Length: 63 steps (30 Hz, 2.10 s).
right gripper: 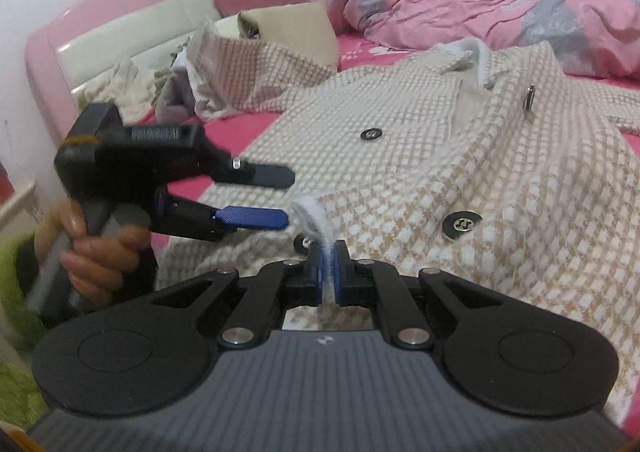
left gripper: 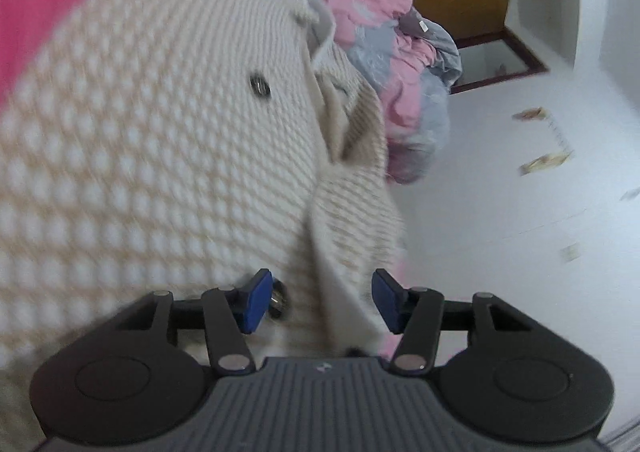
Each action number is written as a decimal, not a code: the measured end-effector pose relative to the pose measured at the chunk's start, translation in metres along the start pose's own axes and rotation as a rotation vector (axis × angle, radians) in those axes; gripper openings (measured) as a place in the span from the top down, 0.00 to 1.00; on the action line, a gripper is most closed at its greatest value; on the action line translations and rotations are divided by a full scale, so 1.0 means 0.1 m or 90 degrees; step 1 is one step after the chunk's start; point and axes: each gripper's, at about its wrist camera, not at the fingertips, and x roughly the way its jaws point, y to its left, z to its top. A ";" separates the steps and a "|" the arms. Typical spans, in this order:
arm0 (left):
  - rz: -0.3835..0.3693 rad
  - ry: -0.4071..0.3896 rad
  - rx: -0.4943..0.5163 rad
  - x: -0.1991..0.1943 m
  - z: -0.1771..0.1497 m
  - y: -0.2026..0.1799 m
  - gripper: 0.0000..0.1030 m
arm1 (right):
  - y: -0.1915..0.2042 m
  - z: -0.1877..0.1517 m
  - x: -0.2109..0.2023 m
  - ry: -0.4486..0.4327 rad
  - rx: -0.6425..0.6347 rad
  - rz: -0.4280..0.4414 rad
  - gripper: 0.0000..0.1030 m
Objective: Fold clothes
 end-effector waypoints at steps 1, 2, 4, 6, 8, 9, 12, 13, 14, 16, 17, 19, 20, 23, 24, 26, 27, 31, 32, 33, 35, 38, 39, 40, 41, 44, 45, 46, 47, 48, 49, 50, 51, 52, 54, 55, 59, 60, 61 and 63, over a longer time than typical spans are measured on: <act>-0.001 0.006 -0.006 0.04 0.00 0.00 0.46 | 0.01 -0.01 -0.02 -0.002 -0.007 0.004 0.97; 0.009 0.010 0.005 0.08 -0.01 -0.02 0.46 | 0.03 -0.03 -0.03 -0.004 -0.014 0.007 0.97; 0.021 0.022 0.031 0.16 -0.03 -0.09 0.46 | 0.06 -0.05 -0.06 -0.009 -0.027 0.014 0.97; 0.032 0.038 0.047 0.26 -0.03 -0.14 0.47 | 0.08 -0.08 -0.05 -0.014 -0.038 0.016 0.97; 0.047 0.051 0.062 0.37 -0.04 -0.19 0.51 | 0.09 -0.11 -0.05 -0.020 -0.044 0.018 0.97; 0.061 0.055 0.075 0.42 -0.05 -0.22 0.63 | 0.08 -0.13 -0.08 -0.025 -0.037 0.017 0.97; 0.096 0.060 0.089 0.55 -0.06 -0.26 0.93 | 0.04 -0.19 -0.14 -0.041 -0.015 0.017 0.96; 0.105 0.060 0.089 0.59 -0.06 -0.25 0.93 | 0.03 -0.21 -0.16 -0.046 -0.008 0.016 0.96; 0.114 0.056 0.092 0.62 -0.06 -0.26 0.95 | 0.02 -0.23 -0.19 -0.051 -0.001 0.016 0.94; 0.130 0.041 0.107 0.64 -0.07 -0.28 0.95 | -0.01 -0.27 -0.23 -0.061 0.014 0.016 0.92; 0.135 0.033 0.117 0.61 -0.08 -0.30 0.95 | -0.02 -0.29 -0.25 -0.066 0.021 0.015 0.88; 0.144 0.017 0.138 0.57 -0.11 -0.35 0.95 | -0.04 -0.33 -0.30 -0.076 0.035 0.015 0.74; 0.148 0.009 0.149 0.54 -0.12 -0.37 0.95 | -0.08 -0.37 -0.36 -0.086 0.050 0.010 0.69; 0.162 -0.015 0.180 0.47 -0.16 -0.43 0.96 | -0.32 -0.56 -0.74 -0.136 0.132 -0.031 0.56; 0.166 -0.023 0.191 0.45 -0.17 -0.45 0.96 | -0.40 -0.63 -0.87 -0.153 0.159 -0.045 0.55; 0.172 -0.036 0.213 0.42 -0.20 -0.48 0.96 | -0.60 -0.76 -1.07 -0.172 0.223 -0.092 0.55; 0.170 -0.039 0.225 0.41 -0.22 -0.47 0.96 | -0.70 -0.82 -1.16 -0.179 0.251 -0.119 0.55; 0.163 -0.051 0.274 0.40 -0.31 -0.44 0.96 | -0.95 -0.90 -1.31 -0.202 0.298 -0.177 0.55; 0.161 -0.054 0.287 0.39 -0.34 -0.43 0.96 | -1.02 -0.85 -1.28 -0.201 0.303 -0.180 0.55; 0.159 -0.057 0.299 0.39 -0.36 -0.42 0.96 | -1.07 -0.75 -1.22 -0.193 0.301 -0.185 0.55; 0.155 -0.063 0.324 0.38 -0.41 -0.40 0.96 | -1.13 -0.46 -1.05 -0.177 0.273 -0.196 0.55; 0.149 -0.072 0.361 0.37 -0.48 -0.37 0.96 | -1.09 0.14 -0.68 -0.146 0.163 -0.208 0.55; 0.147 -0.075 0.373 0.37 -0.50 -0.36 0.96 | -1.06 0.35 -0.51 -0.133 0.115 -0.212 0.55; 0.145 -0.078 0.386 0.36 -0.53 -0.35 0.96 | -1.03 0.56 -0.35 -0.119 0.068 -0.216 0.56; 0.143 -0.081 0.398 0.36 -0.55 -0.34 0.96 | -0.97 0.75 -0.19 -0.106 0.021 -0.223 0.56; 0.123 -0.086 0.420 0.35 -0.59 -0.29 0.96 | -0.82 1.28 0.42 -0.061 -0.130 -0.256 0.57; 0.112 -0.085 0.421 0.36 -0.59 -0.27 0.96 | -0.80 1.43 0.63 -0.044 -0.174 -0.266 0.57; 0.102 -0.083 0.420 0.38 -0.57 -0.26 0.96 | -0.79 1.58 0.84 -0.028 -0.218 -0.275 0.58; 0.091 -0.081 0.419 0.40 -0.56 -0.25 0.96 | -0.78 1.72 1.05 -0.010 -0.260 -0.287 0.58; 0.081 -0.079 0.419 0.42 -0.54 -0.24 0.95 | -0.80 1.80 1.29 0.013 -0.301 -0.303 0.58; 0.071 -0.077 0.418 0.44 -0.53 -0.23 0.95 | -0.85 1.86 1.51 0.040 -0.342 -0.319 0.60; 0.061 -0.075 0.417 0.46 -0.52 -0.21 0.95 | -0.91 1.93 1.74 0.067 -0.383 -0.335 0.64; 0.051 -0.073 0.416 0.48 -0.50 -0.20 0.95 | -0.98 1.97 1.96 0.095 -0.425 -0.352 0.66; 0.040 -0.072 0.417 0.49 -0.49 -0.20 0.95 | -1.09 1.99 2.15 0.124 -0.465 -0.369 0.67; 0.019 -0.071 0.423 0.50 -0.49 -0.19 0.95 | -1.32 1.99 2.45 0.181 -0.514 -0.392 0.68; 0.010 -0.069 0.424 0.51 -0.49 -0.18 0.95 | -1.42 1.99 2.58 0.211 -0.532 -0.398 0.68; -0.027 -0.065 0.431 0.56 -0.49 -0.15 0.95 | -1.70 1.97 2.89 0.301 -0.596 -0.406 0.68; -0.033 -0.064 0.434 0.57 -0.50 -0.15 0.95 | -1.74 1.96 2.95 0.313 -0.613 -0.410 0.68; -0.035 -0.063 0.439 0.58 -0.51 -0.15 0.95 | -1.77 1.95 2.99 0.319 -0.629 -0.410 0.66; -0.034 -0.067 0.455 0.59 -0.54 -0.16 0.95 | -1.82 1.95 3.06 0.320 -0.640 -0.413 0.65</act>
